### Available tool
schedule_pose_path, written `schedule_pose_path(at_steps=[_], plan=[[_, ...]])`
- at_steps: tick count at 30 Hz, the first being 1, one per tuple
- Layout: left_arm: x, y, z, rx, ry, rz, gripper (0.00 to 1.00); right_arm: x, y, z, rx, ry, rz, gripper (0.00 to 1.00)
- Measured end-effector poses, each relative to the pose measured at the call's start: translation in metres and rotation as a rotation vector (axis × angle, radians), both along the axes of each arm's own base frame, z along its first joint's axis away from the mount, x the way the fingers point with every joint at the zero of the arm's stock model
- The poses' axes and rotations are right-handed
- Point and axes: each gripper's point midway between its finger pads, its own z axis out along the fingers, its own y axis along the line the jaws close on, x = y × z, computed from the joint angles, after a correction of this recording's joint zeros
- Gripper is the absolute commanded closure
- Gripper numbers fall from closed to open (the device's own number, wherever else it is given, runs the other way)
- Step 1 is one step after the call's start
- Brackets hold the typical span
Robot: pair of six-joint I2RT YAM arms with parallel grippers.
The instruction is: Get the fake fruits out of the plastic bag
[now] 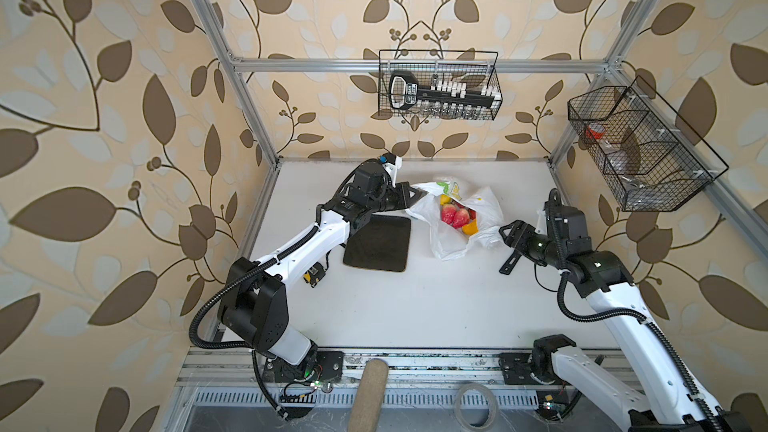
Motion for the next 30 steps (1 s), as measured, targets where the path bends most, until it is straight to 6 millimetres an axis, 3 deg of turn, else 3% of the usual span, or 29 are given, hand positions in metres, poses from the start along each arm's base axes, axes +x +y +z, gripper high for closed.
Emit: schedule_pose_path(at_steps=[2,5,7,11,15,17,19,22,23,25,27,30], plan=[[-0.003,-0.003,0.0,0.001,-0.001,-0.01,1.0,-0.001,-0.004,0.027,-0.049,-0.063,0.02,0.28],[-0.006,-0.008,0.0,0.001,-0.002,-0.023,1.0,-0.006,-0.003,0.085,-0.116,-0.228,0.096,0.3],[-0.006,-0.008,0.0,0.001,-0.002,-0.025,1.0,-0.012,0.003,0.122,-0.17,-0.363,0.183,0.37],[-0.006,-0.008,0.0,0.002,-0.006,-0.027,1.0,-0.022,0.032,0.159,-0.194,-0.547,0.391,0.47],[-0.007,-0.008,0.002,0.004,-0.013,-0.031,1.0,-0.013,0.079,0.175,-0.11,-0.664,0.596,0.54],[-0.008,-0.008,0.003,0.004,-0.019,-0.033,1.0,-0.007,0.109,0.174,-0.087,-0.682,0.687,0.55],[-0.009,-0.007,0.006,0.003,-0.025,-0.034,1.0,-0.004,0.154,0.165,-0.096,-0.68,0.79,0.56],[-0.01,-0.007,0.009,-0.001,-0.032,-0.034,1.0,0.002,0.207,0.139,-0.122,-0.623,0.865,0.68],[-0.01,-0.006,0.01,-0.002,-0.033,-0.034,1.0,0.006,0.215,0.131,-0.124,-0.595,0.858,0.72],[-0.011,-0.006,0.011,-0.003,-0.035,-0.034,1.0,0.02,0.223,0.106,-0.135,-0.522,0.798,0.82],[-0.011,-0.006,0.012,-0.004,-0.037,-0.033,1.0,0.033,0.217,0.081,-0.139,-0.457,0.699,0.92],[-0.011,-0.005,0.013,-0.004,-0.038,-0.033,1.0,0.046,0.198,0.038,-0.16,-0.364,0.546,0.92]])
